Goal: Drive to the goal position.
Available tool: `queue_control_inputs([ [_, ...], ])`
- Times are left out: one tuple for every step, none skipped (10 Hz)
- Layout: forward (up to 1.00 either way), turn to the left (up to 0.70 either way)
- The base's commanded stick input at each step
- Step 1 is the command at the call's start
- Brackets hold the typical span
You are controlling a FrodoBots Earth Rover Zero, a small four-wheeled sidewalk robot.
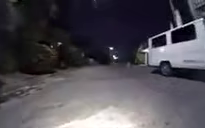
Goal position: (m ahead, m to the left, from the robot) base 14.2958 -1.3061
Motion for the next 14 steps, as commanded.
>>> queue_control_inputs([
  [0.98,-0.2],
  [0.98,-0.05],
  [0.98,0.05],
  [0.98,0.05],
  [0.98,0.05],
  [0.98,0.02],
  [0.98,-0.11],
  [0.98,-0.3],
  [0.98,-0.34],
  [0.98,-0.12],
  [0.98,0.05],
  [0.98,0.05],
  [0.98,0.01],
  [0.98,-0.23],
])
